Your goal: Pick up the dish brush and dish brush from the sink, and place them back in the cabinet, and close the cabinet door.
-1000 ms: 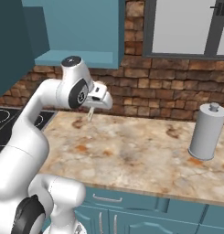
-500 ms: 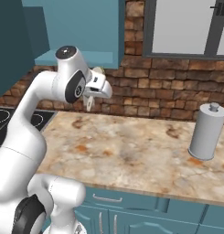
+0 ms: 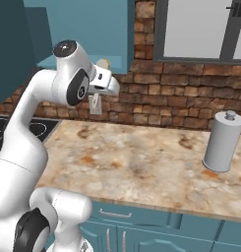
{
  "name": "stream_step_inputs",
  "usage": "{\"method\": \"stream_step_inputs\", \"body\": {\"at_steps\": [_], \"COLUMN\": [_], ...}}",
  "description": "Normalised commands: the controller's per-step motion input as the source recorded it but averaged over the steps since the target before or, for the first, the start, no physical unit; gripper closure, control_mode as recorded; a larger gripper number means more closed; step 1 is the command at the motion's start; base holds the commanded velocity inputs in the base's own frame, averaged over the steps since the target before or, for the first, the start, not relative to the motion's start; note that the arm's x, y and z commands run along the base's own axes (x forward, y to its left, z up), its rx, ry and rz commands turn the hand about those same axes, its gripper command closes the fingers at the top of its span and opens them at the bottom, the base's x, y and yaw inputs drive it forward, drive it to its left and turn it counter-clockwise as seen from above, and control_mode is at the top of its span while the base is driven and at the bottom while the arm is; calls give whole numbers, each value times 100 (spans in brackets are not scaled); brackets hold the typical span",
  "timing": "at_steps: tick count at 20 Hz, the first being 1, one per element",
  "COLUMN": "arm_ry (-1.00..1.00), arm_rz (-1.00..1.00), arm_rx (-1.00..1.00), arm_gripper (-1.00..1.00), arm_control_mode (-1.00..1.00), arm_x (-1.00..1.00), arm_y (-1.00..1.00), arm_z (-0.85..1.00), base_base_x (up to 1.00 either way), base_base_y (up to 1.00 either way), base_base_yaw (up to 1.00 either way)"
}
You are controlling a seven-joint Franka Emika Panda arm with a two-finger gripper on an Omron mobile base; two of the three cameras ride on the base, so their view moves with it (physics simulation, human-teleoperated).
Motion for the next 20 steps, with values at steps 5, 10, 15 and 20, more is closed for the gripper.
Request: {"method": "stream_step_inputs", "body": {"at_steps": [5, 10, 15, 20], "arm_ry": [-6, -2, 0, 0], "arm_rz": [0, 0, 1, 2], "arm_rx": [0, 0, 0, 0], "arm_gripper": [100, 100, 100, 100], "arm_control_mode": [-100, -100, -100, -100], "arm_x": [0, 0, 0, 0], "arm_y": [19, 27, 31, 29], "arm_z": [40, 38, 33, 23], "base_base_x": [0, 0, 0, 0], "base_base_y": [0, 0, 0, 0], "base_base_yaw": [0, 0, 0, 0]}}
